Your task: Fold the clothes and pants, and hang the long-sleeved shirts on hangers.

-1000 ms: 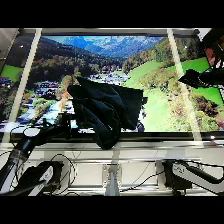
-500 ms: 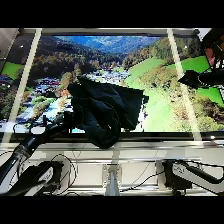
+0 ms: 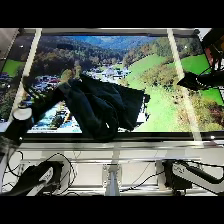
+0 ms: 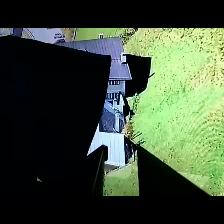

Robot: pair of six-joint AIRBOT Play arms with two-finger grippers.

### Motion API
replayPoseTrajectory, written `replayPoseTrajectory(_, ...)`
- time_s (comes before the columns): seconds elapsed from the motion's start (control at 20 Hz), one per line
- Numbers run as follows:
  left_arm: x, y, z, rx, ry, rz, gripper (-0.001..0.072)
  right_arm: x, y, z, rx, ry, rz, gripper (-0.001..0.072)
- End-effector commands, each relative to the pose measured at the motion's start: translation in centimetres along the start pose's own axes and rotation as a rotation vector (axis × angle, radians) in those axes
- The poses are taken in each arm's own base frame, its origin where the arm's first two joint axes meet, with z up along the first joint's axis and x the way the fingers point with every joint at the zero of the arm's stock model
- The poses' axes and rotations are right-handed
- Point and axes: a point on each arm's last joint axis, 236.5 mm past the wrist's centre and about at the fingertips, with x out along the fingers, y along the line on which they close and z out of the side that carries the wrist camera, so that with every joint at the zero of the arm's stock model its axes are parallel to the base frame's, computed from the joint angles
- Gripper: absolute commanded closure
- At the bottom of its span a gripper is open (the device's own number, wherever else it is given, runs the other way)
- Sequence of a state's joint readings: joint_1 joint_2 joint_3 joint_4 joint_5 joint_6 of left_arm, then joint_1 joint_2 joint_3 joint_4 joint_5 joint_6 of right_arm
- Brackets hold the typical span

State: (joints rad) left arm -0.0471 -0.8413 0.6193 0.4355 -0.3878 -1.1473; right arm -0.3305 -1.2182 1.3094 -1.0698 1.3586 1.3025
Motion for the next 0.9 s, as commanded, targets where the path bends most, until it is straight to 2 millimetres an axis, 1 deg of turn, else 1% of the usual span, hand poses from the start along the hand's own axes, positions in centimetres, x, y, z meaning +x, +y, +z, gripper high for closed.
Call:
replayPoseTrajectory(0.0, -2.5, -4.6, 6.2, 0.383, -0.138, -0.016, 0.0671, 0.5, 1.4, -1.8, -0.039, 0.080, 0.031, 0.0477)
replayPoseTrajectory(0.1, -3.6, -5.1, 7.2, 0.476, -0.171, 0.003, 0.0671, 1.6, 3.5, -3.0, -0.098, 0.127, 0.058, 0.0477)
replayPoseTrajectory(0.2, -4.5, -4.9, 7.6, 0.569, -0.184, 0.038, 0.0671, 3.0, 6.0, -4.2, -0.173, 0.168, 0.089, 0.0477)
replayPoseTrajectory(0.3, -5.1, -3.7, 8.1, 0.600, -0.187, 0.097, 0.0671, 4.4, 8.5, -5.2, -0.235, 0.190, 0.113, 0.0478)
replayPoseTrajectory(0.35, -5.4, -2.7, 8.4, 0.604, -0.179, 0.137, 0.0671, 5.1, 9.8, -5.6, -0.268, 0.190, 0.123, 0.0477)
replayPoseTrajectory(0.45, -5.9, 0.7, 8.4, 0.608, -0.127, 0.247, 0.0671, 6.6, 12.0, -5.8, -0.325, 0.166, 0.136, 0.0477)
replayPoseTrajectory(0.55, -7.1, 4.9, 7.8, 0.594, -0.038, 0.382, 0.0670, 7.8, 14.4, -5.8, -0.379, 0.124, 0.153, 0.0477)
replayPoseTrajectory(0.65, -8.6, 9.1, 6.7, 0.586, 0.057, 0.501, 0.0671, 9.1, 16.2, -5.8, -0.416, 0.083, 0.163, 0.0478)
replayPoseTrajectory(0.7, -9.2, 10.5, 6.3, 0.575, 0.083, 0.538, 0.0670, 10.0, 16.6, -5.9, -0.434, 0.068, 0.151, 0.0478)
replayPoseTrajectory(0.75, -9.5, 11.8, 5.9, 0.555, 0.098, 0.564, 0.0670, 11.0, 16.3, -6.2, -0.423, 0.071, 0.129, 0.0479)
replayPoseTrajectory(0.85, -9.9, 13.2, 5.3, 0.529, 0.114, 0.590, 0.0670, 12.9, 15.4, -7.4, -0.377, 0.120, 0.097, 0.0477)
